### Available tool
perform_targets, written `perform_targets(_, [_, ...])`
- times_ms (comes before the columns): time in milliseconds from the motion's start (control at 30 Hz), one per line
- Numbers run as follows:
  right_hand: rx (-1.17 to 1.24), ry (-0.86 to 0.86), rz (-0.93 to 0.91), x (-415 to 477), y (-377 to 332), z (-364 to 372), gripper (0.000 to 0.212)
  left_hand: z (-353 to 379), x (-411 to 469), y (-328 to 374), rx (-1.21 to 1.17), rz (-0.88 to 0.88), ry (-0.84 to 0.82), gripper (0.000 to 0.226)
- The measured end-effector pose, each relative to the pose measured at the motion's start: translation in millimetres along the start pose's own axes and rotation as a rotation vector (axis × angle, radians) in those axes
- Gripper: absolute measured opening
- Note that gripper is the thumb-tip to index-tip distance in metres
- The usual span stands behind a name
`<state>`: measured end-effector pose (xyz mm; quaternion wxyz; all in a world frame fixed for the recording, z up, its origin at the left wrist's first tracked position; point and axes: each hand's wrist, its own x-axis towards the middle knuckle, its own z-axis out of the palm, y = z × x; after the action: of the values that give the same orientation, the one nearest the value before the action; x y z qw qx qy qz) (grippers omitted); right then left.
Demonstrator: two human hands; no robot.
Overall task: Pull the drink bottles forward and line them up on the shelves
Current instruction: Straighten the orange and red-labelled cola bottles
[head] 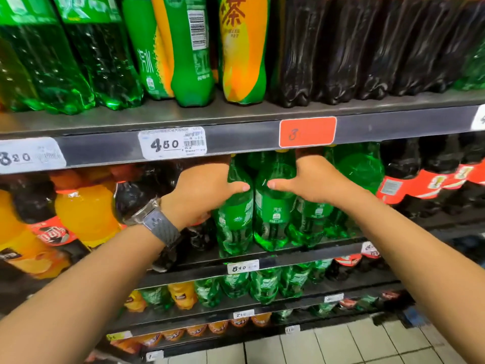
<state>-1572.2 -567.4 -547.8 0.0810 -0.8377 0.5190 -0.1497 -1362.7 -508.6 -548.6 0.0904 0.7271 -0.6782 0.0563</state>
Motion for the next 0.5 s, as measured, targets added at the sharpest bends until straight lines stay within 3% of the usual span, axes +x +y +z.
perform_targets(100, [0.016,-0.159,-0.067,9.0,6.3,-6.9,0.055,-8.2,1.7,-5.4,-0.015,-0.061,-0.11,0.062])
perform_targets(200, [0.017,-0.183,-0.074,10.1,10.0,-6.9,0.071,-15.8,0.8,-7.4,-0.022,-0.078,-0.173,0.075])
perform_targets(267, [0.022,-0.136,-0.081,8.7,6.1,-2.8,0.075,-17.1,-0.6,-2.8,-0.014,-0.086,-0.161,0.071])
perform_targets(333, [0.01,-0.107,-0.096,9.3,2.0,-0.7,0.074,-15.7,-2.0,3.9,-0.071,-0.109,-0.108,0.081])
perform_targets(500, [0.016,-0.22,-0.082,13.7,10.3,-13.2,0.053,-5.2,2.2,7.4,-0.002,-0.128,-0.016,0.085])
